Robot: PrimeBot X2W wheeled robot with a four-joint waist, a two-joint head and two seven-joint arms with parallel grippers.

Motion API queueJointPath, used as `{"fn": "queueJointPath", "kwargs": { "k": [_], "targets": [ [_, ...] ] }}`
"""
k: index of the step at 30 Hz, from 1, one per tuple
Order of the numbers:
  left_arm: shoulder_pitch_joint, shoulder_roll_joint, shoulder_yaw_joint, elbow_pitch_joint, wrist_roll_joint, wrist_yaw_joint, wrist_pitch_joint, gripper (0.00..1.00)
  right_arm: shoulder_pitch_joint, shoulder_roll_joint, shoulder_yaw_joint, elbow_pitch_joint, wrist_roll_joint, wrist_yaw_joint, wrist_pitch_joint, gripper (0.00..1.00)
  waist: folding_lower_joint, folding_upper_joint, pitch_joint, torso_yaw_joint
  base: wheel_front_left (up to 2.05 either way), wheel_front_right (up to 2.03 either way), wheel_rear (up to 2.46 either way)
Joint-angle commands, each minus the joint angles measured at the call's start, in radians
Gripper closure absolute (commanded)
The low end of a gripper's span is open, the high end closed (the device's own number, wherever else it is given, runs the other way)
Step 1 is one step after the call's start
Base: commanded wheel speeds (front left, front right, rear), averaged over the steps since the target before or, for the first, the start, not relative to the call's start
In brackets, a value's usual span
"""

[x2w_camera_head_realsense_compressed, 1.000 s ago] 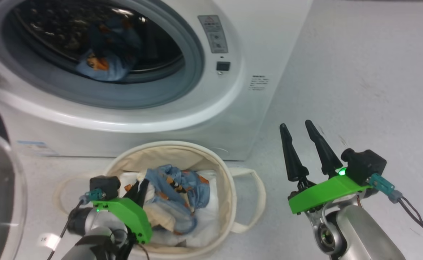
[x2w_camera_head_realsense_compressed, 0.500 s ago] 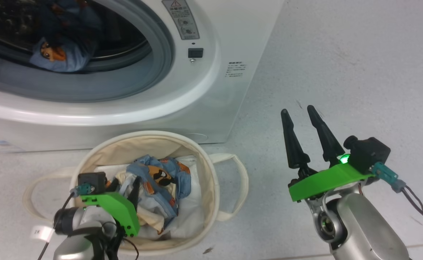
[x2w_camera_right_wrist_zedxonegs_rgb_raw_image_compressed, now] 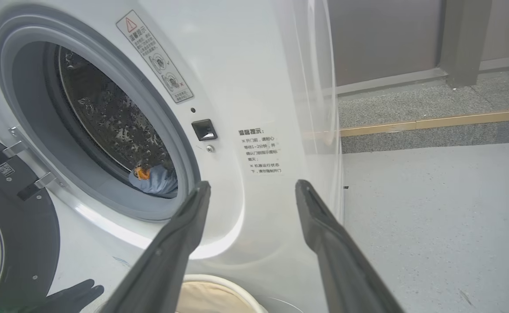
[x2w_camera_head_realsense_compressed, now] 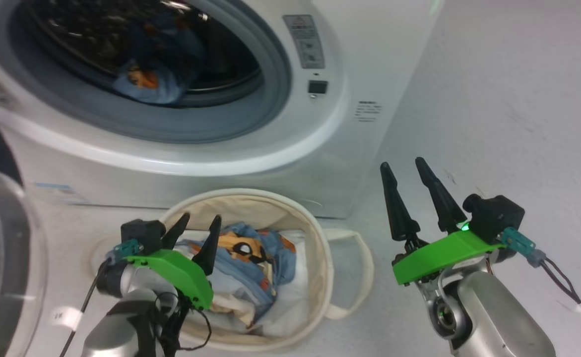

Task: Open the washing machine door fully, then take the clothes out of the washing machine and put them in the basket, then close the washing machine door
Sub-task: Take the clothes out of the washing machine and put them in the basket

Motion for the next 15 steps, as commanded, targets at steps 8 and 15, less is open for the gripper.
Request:
{"fn": "queueJointPath", "kwargs": {
  "k": [8,15],
  "targets": [
    [0.153,0.079,0.141,-0.407,0.134,0.028,-0.013,0.00,0.027,-0.006,0.040,-0.018,0.006,0.007,-0.012,0.00,0.0000,0.0000,-0.085,0.089,0.00,0.00,0.00],
    [0.276,0.147,0.179,-0.657,0.185,0.091,-0.011,0.00,0.043,-0.015,0.059,-0.007,-0.007,0.007,-0.012,0.00,0.0000,0.0000,-0.122,0.113,0.00,0.00,0.00]
  ]
}}
